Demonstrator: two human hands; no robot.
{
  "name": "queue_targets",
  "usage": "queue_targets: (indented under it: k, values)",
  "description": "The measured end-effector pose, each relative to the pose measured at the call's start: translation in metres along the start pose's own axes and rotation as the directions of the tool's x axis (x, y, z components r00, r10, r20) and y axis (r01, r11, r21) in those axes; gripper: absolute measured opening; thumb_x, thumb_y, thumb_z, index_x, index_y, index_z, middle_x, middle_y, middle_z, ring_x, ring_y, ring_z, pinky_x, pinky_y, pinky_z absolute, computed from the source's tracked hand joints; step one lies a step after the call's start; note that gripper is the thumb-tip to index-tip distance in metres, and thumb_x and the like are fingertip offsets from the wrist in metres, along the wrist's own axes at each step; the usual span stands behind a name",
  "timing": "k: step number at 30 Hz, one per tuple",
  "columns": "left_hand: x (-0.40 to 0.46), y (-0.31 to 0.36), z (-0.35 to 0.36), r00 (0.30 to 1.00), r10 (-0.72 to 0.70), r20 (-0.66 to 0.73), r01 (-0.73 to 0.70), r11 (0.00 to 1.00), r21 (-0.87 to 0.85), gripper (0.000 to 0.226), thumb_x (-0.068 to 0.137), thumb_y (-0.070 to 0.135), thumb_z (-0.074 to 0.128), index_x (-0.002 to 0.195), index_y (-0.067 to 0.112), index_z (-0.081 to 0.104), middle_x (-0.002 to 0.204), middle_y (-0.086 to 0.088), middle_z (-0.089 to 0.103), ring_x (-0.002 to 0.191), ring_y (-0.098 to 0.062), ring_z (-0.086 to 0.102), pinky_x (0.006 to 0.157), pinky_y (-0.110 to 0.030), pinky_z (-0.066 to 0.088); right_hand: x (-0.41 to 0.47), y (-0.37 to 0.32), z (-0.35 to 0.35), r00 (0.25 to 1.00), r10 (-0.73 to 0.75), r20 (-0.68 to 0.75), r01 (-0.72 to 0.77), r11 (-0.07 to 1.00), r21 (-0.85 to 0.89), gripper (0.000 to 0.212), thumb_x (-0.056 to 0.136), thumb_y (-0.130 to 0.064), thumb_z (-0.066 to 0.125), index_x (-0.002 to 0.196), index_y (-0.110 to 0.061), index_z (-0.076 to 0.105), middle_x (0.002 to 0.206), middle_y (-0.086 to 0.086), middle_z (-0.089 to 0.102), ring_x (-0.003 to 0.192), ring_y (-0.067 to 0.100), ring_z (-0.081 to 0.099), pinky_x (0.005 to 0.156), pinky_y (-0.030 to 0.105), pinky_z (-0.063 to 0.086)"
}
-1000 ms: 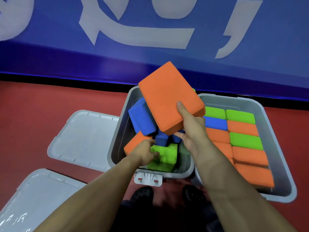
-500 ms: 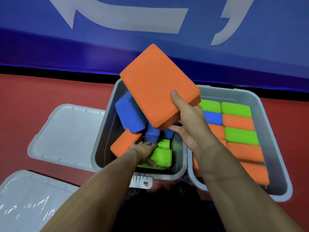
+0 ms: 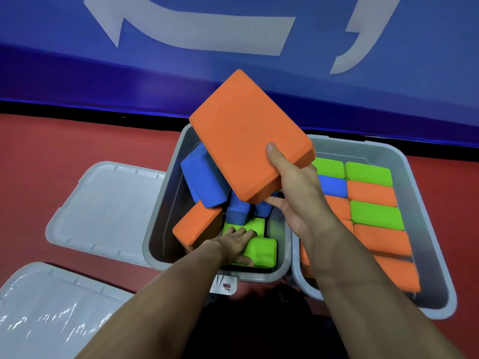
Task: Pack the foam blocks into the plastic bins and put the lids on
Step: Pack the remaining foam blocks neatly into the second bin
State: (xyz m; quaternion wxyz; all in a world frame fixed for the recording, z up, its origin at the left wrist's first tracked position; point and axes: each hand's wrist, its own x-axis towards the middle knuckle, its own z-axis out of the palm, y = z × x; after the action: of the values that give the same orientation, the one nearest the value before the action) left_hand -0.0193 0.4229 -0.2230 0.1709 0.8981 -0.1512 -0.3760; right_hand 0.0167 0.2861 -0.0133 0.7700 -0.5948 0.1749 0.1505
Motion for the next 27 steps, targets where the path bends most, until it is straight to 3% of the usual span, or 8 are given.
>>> queue_targets:
  k: [4,7,11,14,17,19,24,27]
  values:
    - [-0.001,-0.006,0.003,1.0,0.007,-0.026,-0.008,1.0,-0.02,0.091,0.087,0.061,0.066,0.156,0.027,0.017,0.15,-0.007,0.032,0.138,-0.031,0.025,0.114,-0.056,0.03,0.0,0.001,0.001,1.0,-0.014,0.015,0.014,1.0,0.003,0.058,0.084,-0.036,0.08,0.135,-0.027,0.054,0.118,-0.007,0.072,0.104,0.014,0.071,0.067,0.041,0.063]
    - [-0.009,-0.013,0.001,0.988,-0.02,-0.155,0.013,0.999,-0.044,0.091,0.083,0.071,0.062,0.154,0.03,0.022,0.146,-0.003,0.035,0.135,-0.024,0.029,0.114,-0.05,0.032,0.0,0.002,0.002,1.0,-0.021,0.019,0.021,1.0,0.0,0.058,0.084,-0.037,0.08,0.135,-0.029,0.054,0.119,-0.008,0.072,0.105,0.015,0.071,0.071,0.044,0.063]
    - [-0.028,-0.037,-0.01,0.864,0.005,-0.503,-0.019,1.0,-0.023,0.052,0.095,0.053,0.058,0.133,0.018,0.054,0.127,-0.007,0.051,0.12,-0.027,0.046,0.103,-0.041,0.04,0.001,0.004,0.006,1.0,-0.007,-0.006,0.007,1.0,0.024,0.063,0.082,-0.039,0.081,0.137,-0.027,0.052,0.119,-0.007,0.072,0.103,0.014,0.072,0.072,0.047,0.062]
    - [-0.046,-0.063,-0.006,0.775,-0.104,-0.624,0.123,0.992,-0.012,0.043,0.091,0.045,0.065,0.121,0.014,0.061,0.122,-0.009,0.054,0.113,-0.032,0.051,0.094,-0.041,0.045,0.002,0.007,0.01,1.0,0.015,-0.003,-0.015,1.0,0.023,0.075,0.077,-0.045,0.084,0.139,-0.026,0.048,0.123,-0.007,0.07,0.105,0.015,0.071,0.081,0.054,0.06]
    - [-0.053,-0.073,0.0,0.711,-0.377,-0.593,0.369,0.919,-0.141,0.061,0.083,0.054,0.073,0.123,0.013,0.052,0.121,-0.009,0.046,0.112,-0.032,0.047,0.091,-0.045,0.048,0.003,0.009,0.014,1.0,0.026,-0.006,-0.026,1.0,-0.003,0.087,0.065,-0.052,0.085,0.138,-0.026,0.047,0.125,-0.008,0.068,0.107,0.016,0.069,0.087,0.058,0.057]
    - [-0.051,-0.074,0.0,0.685,-0.502,-0.527,0.432,0.864,-0.261,0.072,0.077,0.056,0.078,0.123,0.011,0.045,0.124,-0.011,0.042,0.115,-0.033,0.048,0.091,-0.048,0.049,0.004,0.01,0.016,1.0,0.024,-0.013,-0.024,1.0,-0.017,0.091,0.061,-0.055,0.085,0.138,-0.026,0.046,0.125,-0.008,0.067,0.107,0.016,0.069,0.088,0.058,0.056]
    - [-0.038,-0.073,-0.003,0.638,-0.572,-0.516,0.415,0.82,-0.395,0.077,0.073,0.051,0.084,0.121,0.01,0.041,0.122,-0.011,0.049,0.114,-0.033,0.054,0.086,-0.047,0.048,0.006,0.015,0.015,1.0,0.007,-0.017,-0.008,0.998,-0.061,0.091,0.064,-0.056,0.084,0.14,-0.027,0.044,0.125,-0.011,0.067,0.107,0.014,0.069,0.087,0.055,0.057]
    - [-0.035,-0.076,-0.001,0.641,-0.559,-0.527,0.433,0.829,-0.353,0.077,0.071,0.053,0.084,0.12,0.011,0.042,0.123,-0.011,0.052,0.115,-0.032,0.054,0.09,-0.045,0.047,0.006,0.016,0.014,1.0,0.0,-0.019,-0.002,0.995,-0.099,0.095,0.062,-0.059,0.084,0.142,-0.029,0.042,0.123,-0.012,0.068,0.107,0.013,0.068,0.086,0.053,0.058]
